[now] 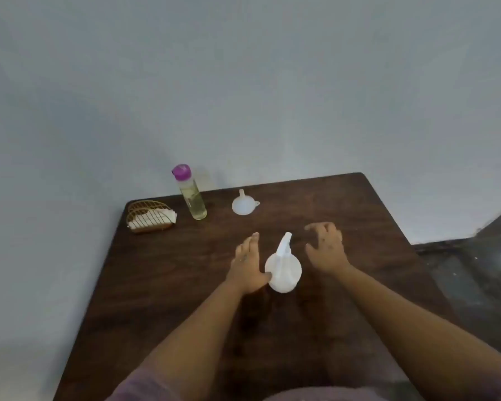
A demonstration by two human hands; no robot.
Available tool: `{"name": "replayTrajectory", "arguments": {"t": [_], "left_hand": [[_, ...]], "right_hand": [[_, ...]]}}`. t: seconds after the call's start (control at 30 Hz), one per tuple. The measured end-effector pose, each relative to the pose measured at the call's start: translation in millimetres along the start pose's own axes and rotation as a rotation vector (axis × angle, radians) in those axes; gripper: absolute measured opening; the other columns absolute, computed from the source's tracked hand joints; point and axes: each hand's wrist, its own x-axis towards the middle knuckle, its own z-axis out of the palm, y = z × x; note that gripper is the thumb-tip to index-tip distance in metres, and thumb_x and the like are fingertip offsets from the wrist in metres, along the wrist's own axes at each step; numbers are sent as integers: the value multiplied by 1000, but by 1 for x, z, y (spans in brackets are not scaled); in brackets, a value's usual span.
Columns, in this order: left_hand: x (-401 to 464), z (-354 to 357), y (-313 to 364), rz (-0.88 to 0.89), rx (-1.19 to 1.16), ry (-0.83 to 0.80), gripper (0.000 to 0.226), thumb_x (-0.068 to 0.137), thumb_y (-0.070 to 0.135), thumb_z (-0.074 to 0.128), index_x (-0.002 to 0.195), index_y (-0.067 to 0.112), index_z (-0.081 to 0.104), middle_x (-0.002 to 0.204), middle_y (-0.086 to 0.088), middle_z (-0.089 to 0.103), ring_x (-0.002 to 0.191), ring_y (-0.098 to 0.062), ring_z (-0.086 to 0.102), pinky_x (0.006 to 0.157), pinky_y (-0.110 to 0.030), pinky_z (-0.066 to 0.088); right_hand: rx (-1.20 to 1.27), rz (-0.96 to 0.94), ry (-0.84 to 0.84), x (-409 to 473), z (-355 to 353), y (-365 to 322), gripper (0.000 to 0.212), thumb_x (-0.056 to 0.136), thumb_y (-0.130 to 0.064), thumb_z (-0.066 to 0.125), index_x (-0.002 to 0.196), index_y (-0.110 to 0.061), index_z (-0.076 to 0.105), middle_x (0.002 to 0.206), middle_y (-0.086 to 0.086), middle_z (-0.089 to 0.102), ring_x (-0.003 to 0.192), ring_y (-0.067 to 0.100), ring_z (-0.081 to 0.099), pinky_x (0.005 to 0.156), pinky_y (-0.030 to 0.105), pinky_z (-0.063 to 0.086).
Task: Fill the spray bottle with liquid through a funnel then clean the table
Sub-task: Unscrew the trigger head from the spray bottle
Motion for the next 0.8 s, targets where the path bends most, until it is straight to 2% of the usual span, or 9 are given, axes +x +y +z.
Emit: {"name": "replayTrajectory", "arguments": {"t": [0.07,0.13,0.2,0.27,0.37,0.47,0.63,0.73,0.8], "left_hand": [[-1,13,5,43,-149,-46,108,76,47,76,155,25,6,161,5,17,147,-21,18,115,-44,30],[-3,26,9,78,-307,4,99,71,59,75,151,34,21,149,12,40,136,-13,40,107,-40,43],[-4,37,13,140,-379,97,69,78,55,69,139,33,45,127,14,60,116,-7,58,96,-35,52],[-3,42,15,166,-386,133,47,85,50,58,125,25,61,114,11,67,106,-8,62,91,-37,53],[0,50,14,100,-326,122,56,83,59,47,126,26,59,117,8,64,110,-13,58,93,-39,52],[0,50,15,84,-285,115,51,83,59,49,125,31,57,114,12,64,108,-12,58,87,-41,54],[0,46,19,88,-306,111,52,80,58,48,119,26,62,104,12,66,100,-14,62,84,-41,54],[1,43,19,82,-332,85,49,80,53,50,120,27,61,107,10,68,102,-14,62,85,-42,53],[-1,40,20,73,-325,71,58,79,57,47,128,28,56,117,7,66,110,-15,59,91,-41,51]], "right_hand": [[237,90,-112,-10,12,-1,30,81,-6,58,108,-19,62,116,1,53,108,22,54,86,25,44],[453,163,-144,-26,25,-7,24,79,-11,59,99,-23,65,107,-4,62,99,16,61,79,28,52],[532,140,-104,-35,33,-10,26,76,-15,62,101,-22,63,105,-5,63,93,12,62,79,29,54],[451,15,-40,-33,33,-12,28,76,-14,71,102,-16,61,99,-5,57,85,8,58,71,14,47],[346,-79,62,-27,34,-13,27,71,-18,80,91,-11,62,85,-4,57,73,7,55,61,11,42],[346,-88,87,-23,34,-10,29,66,-20,84,83,-11,63,79,-4,58,68,8,56,59,14,45],[341,-206,115,-21,40,-5,19,70,-7,77,82,-7,62,78,-1,55,66,8,52,59,13,41],[369,-245,67,-17,39,-3,19,72,-9,80,84,-7,65,78,-4,54,65,6,51,60,10,41],[374,-282,-28,-13,31,-1,22,74,-12,80,93,-8,70,84,-2,58,70,7,56,63,10,42]]}}
